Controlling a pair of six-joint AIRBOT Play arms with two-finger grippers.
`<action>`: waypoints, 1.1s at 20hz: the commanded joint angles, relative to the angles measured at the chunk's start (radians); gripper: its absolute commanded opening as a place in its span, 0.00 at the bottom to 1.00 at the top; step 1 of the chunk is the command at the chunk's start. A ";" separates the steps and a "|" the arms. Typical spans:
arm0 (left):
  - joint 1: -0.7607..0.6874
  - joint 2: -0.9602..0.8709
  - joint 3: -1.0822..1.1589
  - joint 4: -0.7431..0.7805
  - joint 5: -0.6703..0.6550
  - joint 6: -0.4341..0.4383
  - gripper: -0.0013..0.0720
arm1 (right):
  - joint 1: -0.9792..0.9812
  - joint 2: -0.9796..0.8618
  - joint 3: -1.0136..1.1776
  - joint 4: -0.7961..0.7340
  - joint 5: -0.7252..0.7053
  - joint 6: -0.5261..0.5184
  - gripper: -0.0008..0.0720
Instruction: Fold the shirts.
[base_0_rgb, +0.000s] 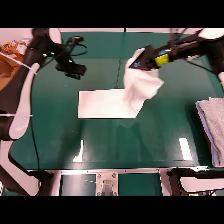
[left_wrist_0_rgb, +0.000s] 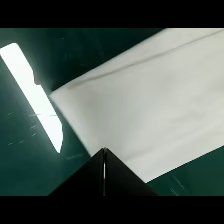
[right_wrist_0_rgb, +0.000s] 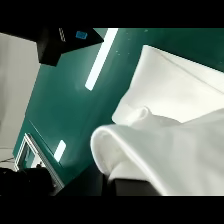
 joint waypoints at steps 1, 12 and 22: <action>0.093 0.036 0.021 0.065 -0.055 -0.011 0.05 | 0.264 -0.148 0.000 0.000 -0.278 0.005 0.04; 0.103 0.036 0.010 0.081 -0.028 0.023 0.05 | 0.153 -0.262 0.087 -0.038 -0.098 -0.001 0.03; 0.103 0.036 0.010 0.080 -0.024 0.022 0.05 | -0.290 -0.105 -0.521 -0.039 -0.293 -0.236 0.82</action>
